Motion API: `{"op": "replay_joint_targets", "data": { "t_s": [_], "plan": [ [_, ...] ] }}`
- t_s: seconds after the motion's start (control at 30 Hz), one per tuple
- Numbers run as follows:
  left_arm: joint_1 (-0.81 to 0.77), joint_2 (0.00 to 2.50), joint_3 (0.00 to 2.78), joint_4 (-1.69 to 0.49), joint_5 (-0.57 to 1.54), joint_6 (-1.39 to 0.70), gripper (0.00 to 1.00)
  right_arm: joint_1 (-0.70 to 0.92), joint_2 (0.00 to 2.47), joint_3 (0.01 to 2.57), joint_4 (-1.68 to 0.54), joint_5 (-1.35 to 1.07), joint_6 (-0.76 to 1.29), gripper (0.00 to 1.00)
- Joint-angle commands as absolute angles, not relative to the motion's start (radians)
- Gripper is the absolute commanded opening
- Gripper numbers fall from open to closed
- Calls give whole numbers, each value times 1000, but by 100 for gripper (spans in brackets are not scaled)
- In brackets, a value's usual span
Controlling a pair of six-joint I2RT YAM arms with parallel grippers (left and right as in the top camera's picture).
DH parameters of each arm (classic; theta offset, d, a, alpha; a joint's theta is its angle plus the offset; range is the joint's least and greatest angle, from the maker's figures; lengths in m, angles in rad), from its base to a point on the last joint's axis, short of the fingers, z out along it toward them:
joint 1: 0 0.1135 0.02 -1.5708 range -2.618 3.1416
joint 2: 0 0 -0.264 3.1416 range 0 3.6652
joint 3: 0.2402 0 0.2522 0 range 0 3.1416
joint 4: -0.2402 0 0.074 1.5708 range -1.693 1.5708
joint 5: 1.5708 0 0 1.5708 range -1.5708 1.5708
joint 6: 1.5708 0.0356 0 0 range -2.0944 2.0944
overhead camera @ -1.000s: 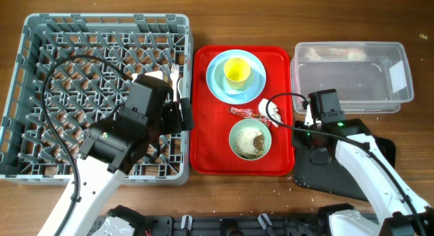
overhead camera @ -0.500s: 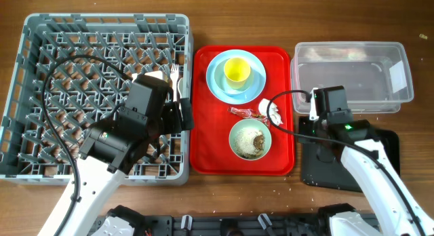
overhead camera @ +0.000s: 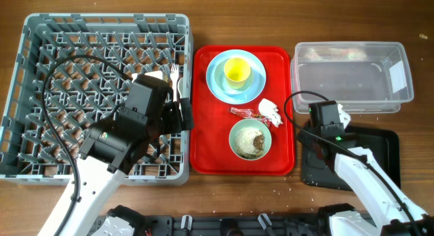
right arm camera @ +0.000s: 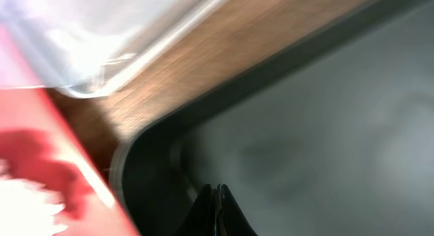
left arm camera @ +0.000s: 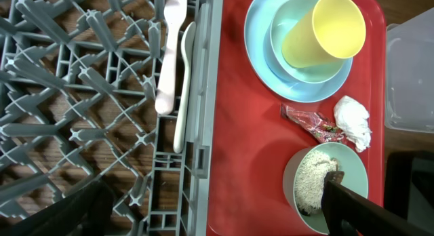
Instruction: Sort waste into correct bins and load items into the dishwasher rack
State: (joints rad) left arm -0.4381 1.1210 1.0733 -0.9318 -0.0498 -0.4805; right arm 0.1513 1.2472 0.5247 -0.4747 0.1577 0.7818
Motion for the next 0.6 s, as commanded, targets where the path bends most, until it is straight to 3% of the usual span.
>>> {"op": "replay_joint_targets", "data": {
  "t_s": [0.0,0.27,0.57],
  "plan": [
    [-435,1122,1076,-930,-42,-483,100,151,1255,514,-401,-13,582,4],
    [-435,1122,1076,-930,-41,-483,100,151,1255,514,-373,-25,418,4],
    [-435,1122,1076,-930,-42,-483,100,151,1255,514,-321,-18,368,4]
  ]
}}
